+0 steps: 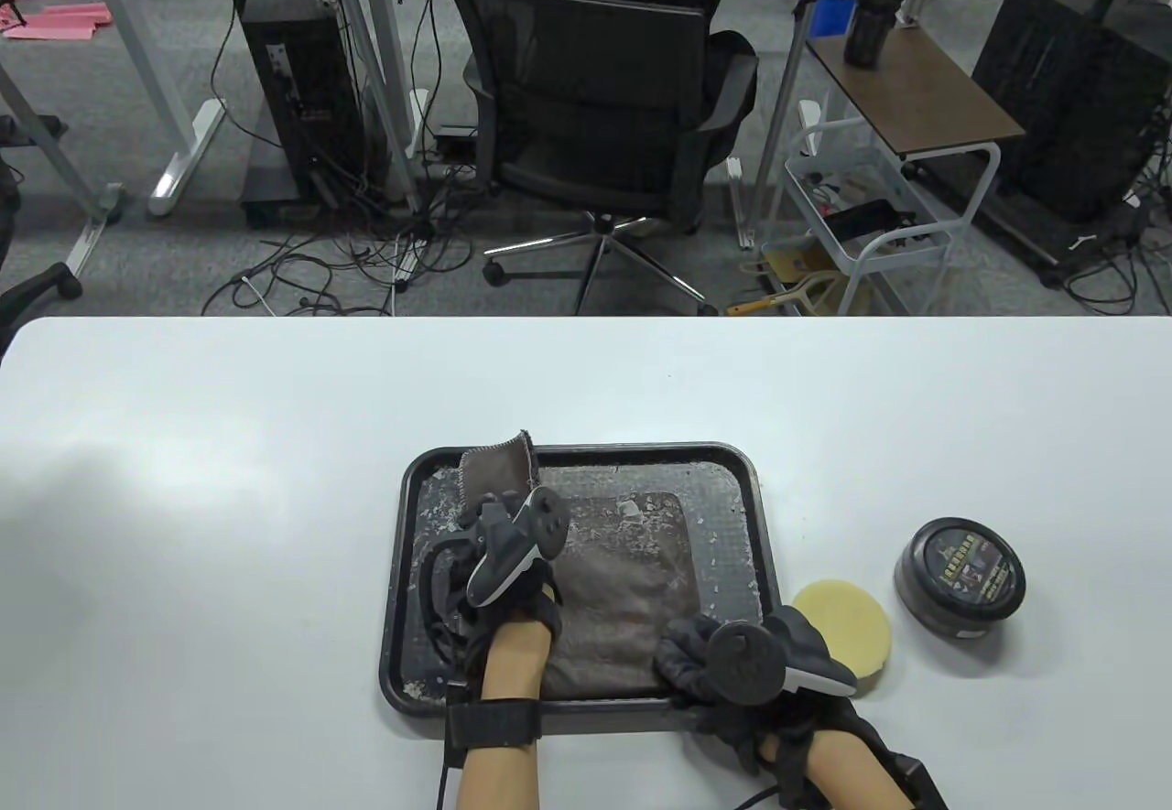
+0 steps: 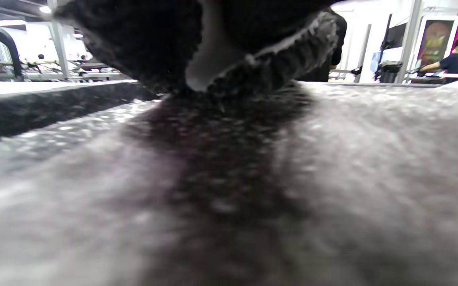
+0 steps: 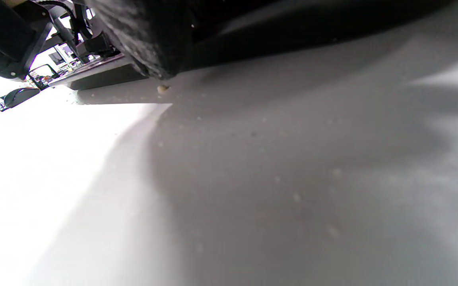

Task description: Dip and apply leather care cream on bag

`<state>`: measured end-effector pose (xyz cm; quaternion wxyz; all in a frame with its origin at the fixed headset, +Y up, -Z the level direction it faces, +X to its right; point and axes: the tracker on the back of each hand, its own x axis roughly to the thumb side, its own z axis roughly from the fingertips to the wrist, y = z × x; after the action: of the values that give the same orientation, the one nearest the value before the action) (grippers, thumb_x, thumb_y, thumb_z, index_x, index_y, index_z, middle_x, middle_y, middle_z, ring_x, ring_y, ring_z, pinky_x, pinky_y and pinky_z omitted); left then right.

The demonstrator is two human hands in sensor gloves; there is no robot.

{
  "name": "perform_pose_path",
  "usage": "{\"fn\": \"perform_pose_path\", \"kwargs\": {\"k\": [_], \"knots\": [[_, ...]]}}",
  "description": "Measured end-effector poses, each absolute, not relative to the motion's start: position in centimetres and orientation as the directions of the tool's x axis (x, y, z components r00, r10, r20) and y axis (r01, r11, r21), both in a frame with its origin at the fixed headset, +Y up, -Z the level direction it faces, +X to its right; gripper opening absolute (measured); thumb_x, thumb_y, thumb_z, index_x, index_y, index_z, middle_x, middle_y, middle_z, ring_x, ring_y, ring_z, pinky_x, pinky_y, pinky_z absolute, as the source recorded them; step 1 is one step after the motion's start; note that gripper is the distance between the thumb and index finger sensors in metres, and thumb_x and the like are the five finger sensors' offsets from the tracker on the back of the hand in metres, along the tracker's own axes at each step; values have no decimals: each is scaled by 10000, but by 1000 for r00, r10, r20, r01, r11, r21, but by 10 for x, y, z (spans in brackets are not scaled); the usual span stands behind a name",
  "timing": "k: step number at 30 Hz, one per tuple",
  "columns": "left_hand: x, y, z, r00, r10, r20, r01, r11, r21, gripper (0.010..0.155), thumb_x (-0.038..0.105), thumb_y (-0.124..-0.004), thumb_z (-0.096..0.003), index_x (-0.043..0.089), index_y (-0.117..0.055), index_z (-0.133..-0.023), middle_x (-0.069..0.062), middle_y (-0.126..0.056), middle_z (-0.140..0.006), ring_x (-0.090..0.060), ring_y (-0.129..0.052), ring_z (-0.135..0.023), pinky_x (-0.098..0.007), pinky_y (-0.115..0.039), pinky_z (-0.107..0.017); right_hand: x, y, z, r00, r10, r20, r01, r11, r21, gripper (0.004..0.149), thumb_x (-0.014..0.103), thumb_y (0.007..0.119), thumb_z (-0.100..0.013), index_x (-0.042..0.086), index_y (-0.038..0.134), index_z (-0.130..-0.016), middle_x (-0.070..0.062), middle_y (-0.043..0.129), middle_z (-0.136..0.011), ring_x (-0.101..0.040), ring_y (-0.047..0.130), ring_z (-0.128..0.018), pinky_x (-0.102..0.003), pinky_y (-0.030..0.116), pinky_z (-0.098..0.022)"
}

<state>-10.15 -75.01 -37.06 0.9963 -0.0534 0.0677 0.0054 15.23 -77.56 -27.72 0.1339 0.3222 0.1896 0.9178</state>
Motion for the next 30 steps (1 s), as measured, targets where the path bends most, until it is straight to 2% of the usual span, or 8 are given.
{"fn": "perform_pose_path", "kwargs": {"k": [6, 10, 15, 18, 24, 30], "knots": [[-117, -752, -368, 975, 34, -220, -59, 992, -108, 554, 203, -773, -455, 88, -741, -996, -191, -760, -939, -453, -841, -833, -555, -798, -571, 152, -776, -277, -756, 369, 540, -125, -892, 436, 658, 312, 857, -427, 176, 597, -1016, -156, 482, -1101, -433, 433, -979, -597, 411, -665], [-119, -754, -367, 975, 39, -219, -64, 992, -108, 557, 207, -776, -456, 78, -730, -996, -202, -761, -930, -458, -854, -814, -540, -814, -556, 152, -776, -278, -756, 371, 540, -125, -891, 437, 657, 311, 858, -427, 175, 599, -1015, -156, 483, -1101, -434, 434, -978, -597, 412, -666], [-97, -751, -369, 982, -115, -152, 94, 986, -136, 550, 225, -792, -441, 83, -776, -972, -189, -812, -901, -444, -902, -773, -511, -853, -528, 152, -776, -278, -756, 372, 539, -125, -890, 439, 658, 311, 858, -426, 175, 598, -1015, -158, 482, -1100, -434, 433, -979, -597, 412, -665], [-84, -751, -369, 981, -163, -109, 146, 978, -150, 553, 234, -793, -440, 81, -772, -972, -189, -820, -892, -439, -914, -758, -492, -876, -510, 152, -776, -278, -756, 373, 538, -126, -889, 440, 658, 311, 858, -427, 174, 598, -1016, -157, 483, -1100, -436, 434, -977, -597, 412, -665], [-65, -749, -366, 994, -95, -50, 88, 987, -133, 557, 230, -795, -442, 74, -763, -975, -198, -815, -893, -444, -919, -750, -490, -882, -504, 152, -776, -278, -755, 374, 539, -127, -889, 440, 658, 311, 858, -427, 174, 597, -1016, -161, 482, -1100, -436, 433, -976, -597, 411, -666], [-33, -751, -365, 992, -110, 60, 117, 983, -140, 555, 233, -799, -442, 91, -772, -977, -186, -816, -896, -441, -901, -757, -491, -879, -508, 152, -776, -278, -755, 374, 539, -126, -889, 440, 658, 310, 858, -427, 174, 597, -1015, -160, 482, -1099, -439, 433, -975, -598, 413, -665]]}}
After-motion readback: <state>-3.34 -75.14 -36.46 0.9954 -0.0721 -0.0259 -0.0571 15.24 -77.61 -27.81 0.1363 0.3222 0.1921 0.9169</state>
